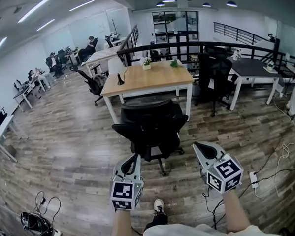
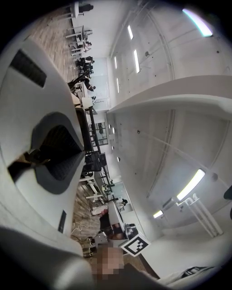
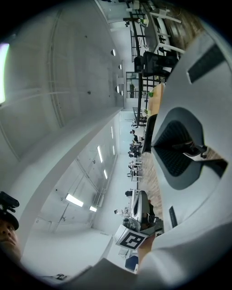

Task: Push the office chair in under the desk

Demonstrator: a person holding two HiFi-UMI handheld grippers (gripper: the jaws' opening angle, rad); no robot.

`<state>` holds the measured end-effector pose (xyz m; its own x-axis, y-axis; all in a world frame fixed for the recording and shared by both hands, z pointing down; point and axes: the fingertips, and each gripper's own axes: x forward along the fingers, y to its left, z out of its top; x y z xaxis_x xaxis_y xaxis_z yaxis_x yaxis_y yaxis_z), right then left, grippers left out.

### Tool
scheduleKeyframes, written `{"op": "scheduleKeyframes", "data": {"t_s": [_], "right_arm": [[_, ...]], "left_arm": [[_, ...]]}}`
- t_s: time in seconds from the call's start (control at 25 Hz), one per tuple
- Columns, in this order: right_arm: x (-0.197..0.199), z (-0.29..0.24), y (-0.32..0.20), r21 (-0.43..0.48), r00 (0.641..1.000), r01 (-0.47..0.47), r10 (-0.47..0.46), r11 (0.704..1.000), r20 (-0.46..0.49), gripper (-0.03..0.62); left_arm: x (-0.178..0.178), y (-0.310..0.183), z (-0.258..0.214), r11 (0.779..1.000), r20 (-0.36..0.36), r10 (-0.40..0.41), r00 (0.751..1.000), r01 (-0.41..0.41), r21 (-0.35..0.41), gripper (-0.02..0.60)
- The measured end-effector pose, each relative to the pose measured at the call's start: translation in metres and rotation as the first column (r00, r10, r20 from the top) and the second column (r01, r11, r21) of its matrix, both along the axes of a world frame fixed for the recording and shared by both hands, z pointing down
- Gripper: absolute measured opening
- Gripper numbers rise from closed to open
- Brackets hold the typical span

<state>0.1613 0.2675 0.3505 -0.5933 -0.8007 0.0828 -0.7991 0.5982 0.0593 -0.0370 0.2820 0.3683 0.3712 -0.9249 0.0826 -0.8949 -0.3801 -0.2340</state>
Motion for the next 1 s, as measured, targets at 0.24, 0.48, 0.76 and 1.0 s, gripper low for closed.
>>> {"op": "scheduleKeyframes", "data": {"t_s": [0.24, 0.48, 0.76, 1.0], "right_arm": [[-0.011, -0.006, -0.058, 0.031, 0.999, -0.044, 0.045, 0.999, -0.025, 0.008], [-0.028, -0.002, -0.100, -0.020, 0.999, -0.015, 0.014, 1.000, -0.046, 0.008], [-0.046, 0.011, -0.135, -0.069, 0.999, -0.006, 0.003, 0.998, -0.045, 0.008], [-0.058, 0.012, -0.161, -0.079, 1.000, -0.025, 0.025, 0.997, 0.001, 0.008]], "left_arm": [[-0.018, -0.061, -0.005, 1.000, -0.014, 0.000, 1.000, 0.000, 0.007, 0.010], [-0.029, -0.104, -0.003, 1.000, -0.020, 0.005, 1.000, -0.005, -0.011, 0.011], [-0.046, -0.134, 0.007, 0.999, -0.017, 0.003, 1.000, -0.004, -0.039, 0.011], [-0.067, -0.159, 0.014, 0.998, -0.029, -0.003, 1.000, 0.001, -0.060, 0.011]]}}
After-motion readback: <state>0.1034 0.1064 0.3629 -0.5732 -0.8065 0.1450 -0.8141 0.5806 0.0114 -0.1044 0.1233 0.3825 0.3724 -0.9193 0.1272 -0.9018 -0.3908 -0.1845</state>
